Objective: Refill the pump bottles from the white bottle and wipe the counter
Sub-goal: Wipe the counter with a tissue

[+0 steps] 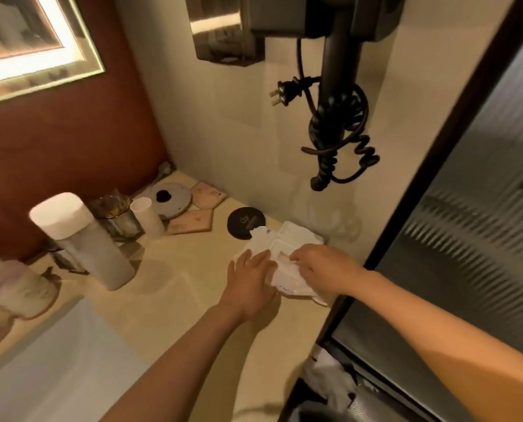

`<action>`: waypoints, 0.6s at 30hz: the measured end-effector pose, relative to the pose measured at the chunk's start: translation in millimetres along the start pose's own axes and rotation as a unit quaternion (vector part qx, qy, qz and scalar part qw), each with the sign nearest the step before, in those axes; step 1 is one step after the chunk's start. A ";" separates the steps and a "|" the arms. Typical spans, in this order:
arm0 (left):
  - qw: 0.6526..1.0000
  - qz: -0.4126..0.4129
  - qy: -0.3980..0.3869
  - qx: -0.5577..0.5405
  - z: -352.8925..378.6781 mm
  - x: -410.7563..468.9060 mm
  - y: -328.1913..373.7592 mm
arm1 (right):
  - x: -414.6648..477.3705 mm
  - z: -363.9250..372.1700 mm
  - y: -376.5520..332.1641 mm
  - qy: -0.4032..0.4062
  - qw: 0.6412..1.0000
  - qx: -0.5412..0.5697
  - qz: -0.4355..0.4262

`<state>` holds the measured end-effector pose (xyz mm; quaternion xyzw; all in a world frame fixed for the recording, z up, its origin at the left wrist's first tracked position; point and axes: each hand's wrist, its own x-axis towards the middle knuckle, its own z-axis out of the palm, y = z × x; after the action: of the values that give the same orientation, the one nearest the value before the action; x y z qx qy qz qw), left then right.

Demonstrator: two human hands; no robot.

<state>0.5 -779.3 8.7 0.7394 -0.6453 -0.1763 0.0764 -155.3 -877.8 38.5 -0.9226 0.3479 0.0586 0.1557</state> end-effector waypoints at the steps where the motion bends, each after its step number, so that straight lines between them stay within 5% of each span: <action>1: 1.000 0.002 -0.011 0.008 -0.8 -1.6 2.5 | 4.3 -1.9 1.9 -0.022 0.999 -0.044 -0.020; 8: 0.997 0.004 -0.064 0.034 -2.7 -10.7 10.3 | 37.1 -9.7 -15.2 -0.058 0.932 -0.326 -0.148; 18: 0.991 -0.010 -0.127 0.047 -3.0 -9.5 13.3 | 69.1 -0.6 -23.5 -0.083 0.913 -0.366 -0.158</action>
<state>-11.7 -772.4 17.6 0.7203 -0.6498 -0.2391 -0.0433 -88.0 -904.5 29.9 -0.9497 0.1374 0.2329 -0.1577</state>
